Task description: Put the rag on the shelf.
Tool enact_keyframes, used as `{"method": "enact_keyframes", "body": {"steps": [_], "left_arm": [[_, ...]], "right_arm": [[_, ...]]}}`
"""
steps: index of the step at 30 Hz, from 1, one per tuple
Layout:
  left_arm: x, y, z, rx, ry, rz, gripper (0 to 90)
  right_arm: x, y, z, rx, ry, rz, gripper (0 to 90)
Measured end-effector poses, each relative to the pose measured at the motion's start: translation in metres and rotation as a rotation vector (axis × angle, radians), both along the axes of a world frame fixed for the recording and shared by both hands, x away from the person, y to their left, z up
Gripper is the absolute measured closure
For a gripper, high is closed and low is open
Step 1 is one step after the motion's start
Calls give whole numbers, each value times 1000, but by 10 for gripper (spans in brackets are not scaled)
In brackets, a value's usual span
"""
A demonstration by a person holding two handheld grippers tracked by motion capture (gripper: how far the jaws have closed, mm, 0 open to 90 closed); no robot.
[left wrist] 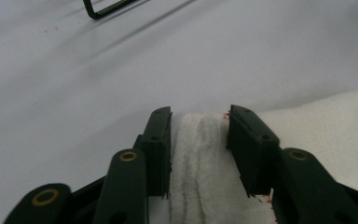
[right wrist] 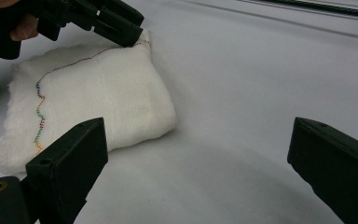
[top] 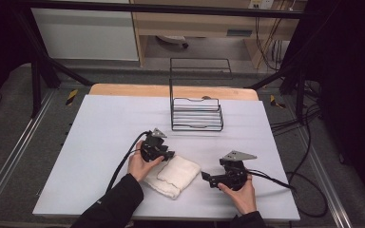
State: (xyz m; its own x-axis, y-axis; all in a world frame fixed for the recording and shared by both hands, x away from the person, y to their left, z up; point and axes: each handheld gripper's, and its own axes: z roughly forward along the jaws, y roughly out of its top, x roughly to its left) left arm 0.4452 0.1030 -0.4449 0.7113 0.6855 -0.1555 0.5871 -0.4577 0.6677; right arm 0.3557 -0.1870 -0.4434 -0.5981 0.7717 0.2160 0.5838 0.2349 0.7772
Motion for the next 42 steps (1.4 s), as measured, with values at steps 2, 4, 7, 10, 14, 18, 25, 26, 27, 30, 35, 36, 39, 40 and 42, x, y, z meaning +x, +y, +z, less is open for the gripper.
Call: {"method": "enact_keyframes", "body": {"steps": [2,4,7,10,14,18,25,26,27,30,35,36,39,40,42], "left_arm": [[-1,-1,0,-7,7,0,643],[-2,-2,0,-9,9,-8,691],[-5,-3,0,-3,1,-4,731],[-6,-4,0,-4,2,-3,753],[-6,-4,0,3,-6,-13,759],[-6,-4,-1,0,-9,-11,760],[-8,-6,-1,18,-35,-20,759],[-8,-6,-1,22,-37,-23,760],[-8,-6,-1,21,-37,-23,760],[-8,-5,-1,14,-31,-23,759],[-7,-4,-1,10,-27,-25,759],[-7,-4,-1,10,-27,-25,759],[-6,-4,-2,-2,-20,-23,759],[-6,-3,-2,-4,-18,-23,759],[-6,-3,-2,-7,-18,-26,759]], "right_arm": [[0,2,0,1,1,4,57],[0,5,1,-4,4,-1,60],[0,6,0,10,13,2,69],[2,8,-1,27,29,-18,119],[5,14,-2,10,31,-16,199],[9,25,-3,-27,22,-24,267],[19,40,-9,-54,42,-66,369],[19,40,-10,-61,43,-68,384],[19,40,-10,-70,44,-67,404],[19,40,-10,-60,58,-65,465],[20,40,-10,-49,92,-59,574],[19,41,-10,-46,99,-59,596],[18,41,-10,-31,120,-58,660],[18,42,-10,-27,122,-57,680],[17,42,-11,-18,127,-57,702]]}}
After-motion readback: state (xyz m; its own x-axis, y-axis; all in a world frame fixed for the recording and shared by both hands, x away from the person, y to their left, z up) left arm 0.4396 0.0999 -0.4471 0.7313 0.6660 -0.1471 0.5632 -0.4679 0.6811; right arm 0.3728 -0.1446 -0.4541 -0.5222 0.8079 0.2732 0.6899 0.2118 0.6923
